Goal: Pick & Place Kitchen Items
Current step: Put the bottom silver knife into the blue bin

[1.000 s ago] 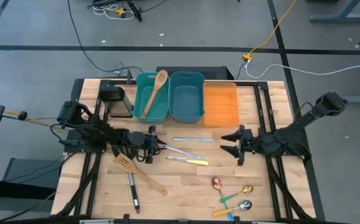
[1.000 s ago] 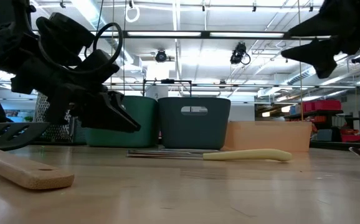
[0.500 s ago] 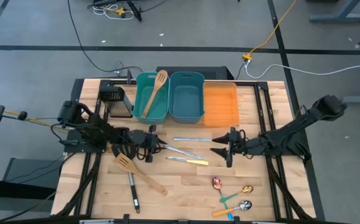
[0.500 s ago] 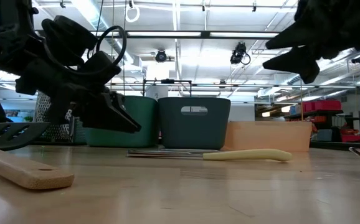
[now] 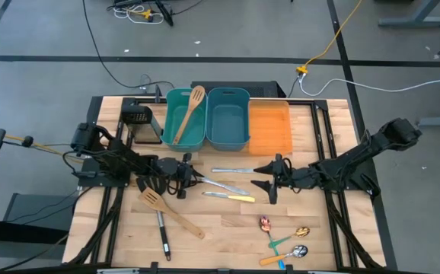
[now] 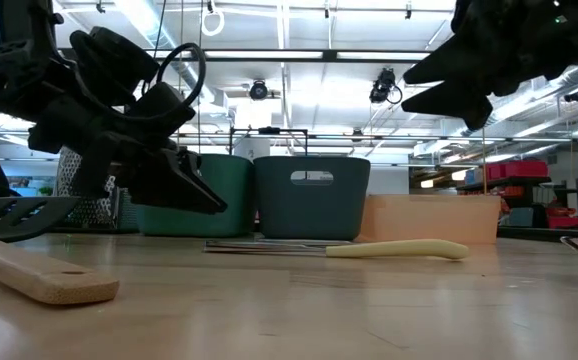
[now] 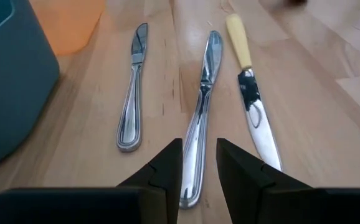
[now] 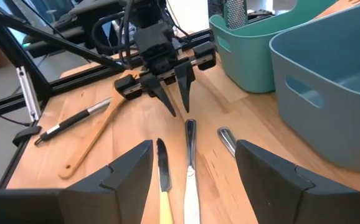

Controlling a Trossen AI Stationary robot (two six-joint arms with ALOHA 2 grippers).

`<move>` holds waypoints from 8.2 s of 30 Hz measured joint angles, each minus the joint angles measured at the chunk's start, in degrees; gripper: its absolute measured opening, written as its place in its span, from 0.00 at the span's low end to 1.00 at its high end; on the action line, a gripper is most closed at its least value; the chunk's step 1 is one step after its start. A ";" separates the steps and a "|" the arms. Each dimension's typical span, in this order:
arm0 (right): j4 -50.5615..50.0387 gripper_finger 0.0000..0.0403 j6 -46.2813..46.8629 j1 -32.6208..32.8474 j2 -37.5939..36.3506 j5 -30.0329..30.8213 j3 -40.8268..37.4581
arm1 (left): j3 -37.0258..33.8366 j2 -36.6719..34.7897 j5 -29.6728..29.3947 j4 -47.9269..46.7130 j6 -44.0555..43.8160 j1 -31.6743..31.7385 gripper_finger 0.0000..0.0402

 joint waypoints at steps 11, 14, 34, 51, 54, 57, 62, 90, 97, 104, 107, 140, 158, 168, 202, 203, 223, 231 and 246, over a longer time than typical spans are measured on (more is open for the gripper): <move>0.03 0.60 0.26 -0.21 0.00 0.00 0.00 | 4.56 6.85 0.07 -0.56 0.00 -0.13 0.38; 0.03 0.60 0.06 -0.21 0.00 0.00 0.00 | 4.52 7.18 0.06 -0.45 -0.04 -0.13 0.44; 0.03 0.60 0.17 -0.21 -0.02 0.22 0.00 | 7.40 15.47 0.75 5.56 -0.61 1.24 0.46; -0.10 0.60 0.00 -0.21 -0.02 0.20 0.00 | 9.04 19.15 7.01 6.01 -3.32 3.49 0.46; -0.11 0.60 0.00 -0.21 -0.02 0.20 0.00 | 9.04 19.18 6.91 6.02 -3.43 3.07 0.46; -0.12 0.60 0.00 -0.19 -0.02 0.20 0.00 | 9.02 19.20 6.53 5.96 -3.54 2.28 0.46; -0.10 0.60 0.00 -0.19 -0.02 0.20 0.00 | 9.04 19.20 4.62 5.60 -3.80 1.33 0.46; -1.03 0.60 2.20 -0.19 -0.04 0.07 -0.02 | 9.00 19.35 4.00 5.02 -4.35 1.18 0.16; -5.98 0.60 5.87 -1.12 2.74 0.00 -0.04 | 9.00 19.35 2.73 4.99 -4.52 1.17 0.16; -3.22 0.60 6.91 -4.65 10.95 -4.24 0.15 | 9.00 19.35 2.73 5.07 -4.87 1.22 0.16; -3.23 0.60 6.50 -6.06 14.45 -6.14 1.78 | 8.96 19.40 3.00 5.40 -5.34 1.22 0.16; -2.41 0.60 4.09 -9.00 27.32 -13.46 7.67 | 8.85 19.66 3.99 6.95 -6.05 1.18 0.16; -4.89 0.60 -0.09 -8.96 37.25 -15.53 16.06 | 8.87 19.68 4.06 7.59 -6.12 1.18 0.16; -9.97 0.60 -1.73 -8.40 38.38 -13.32 18.61 | 8.89 19.66 4.64 7.62 -6.13 1.20 0.16; -11.45 0.60 -1.75 -8.30 38.58 -10.88 18.43 | 8.78 17.65 5.75 10.92 -7.58 1.11 0.16; -11.51 0.60 -1.73 -8.30 38.58 -10.75 18.40 | 8.80 17.60 5.96 11.26 -7.58 1.12 0.16; -10.40 0.21 -3.06 -8.39 38.56 -14.14 18.27 | 8.87 17.45 7.27 13.17 -7.32 1.22 0.16; -10.23 0.21 -2.26 -8.54 38.57 -14.55 18.38 | 8.87 17.43 7.10 13.33 -7.66 1.20 0.19; -10.84 0.21 -1.51 -8.58 36.37 -14.71 18.34 | 8.38 12.48 6.67 13.49 -7.77 0.84 0.59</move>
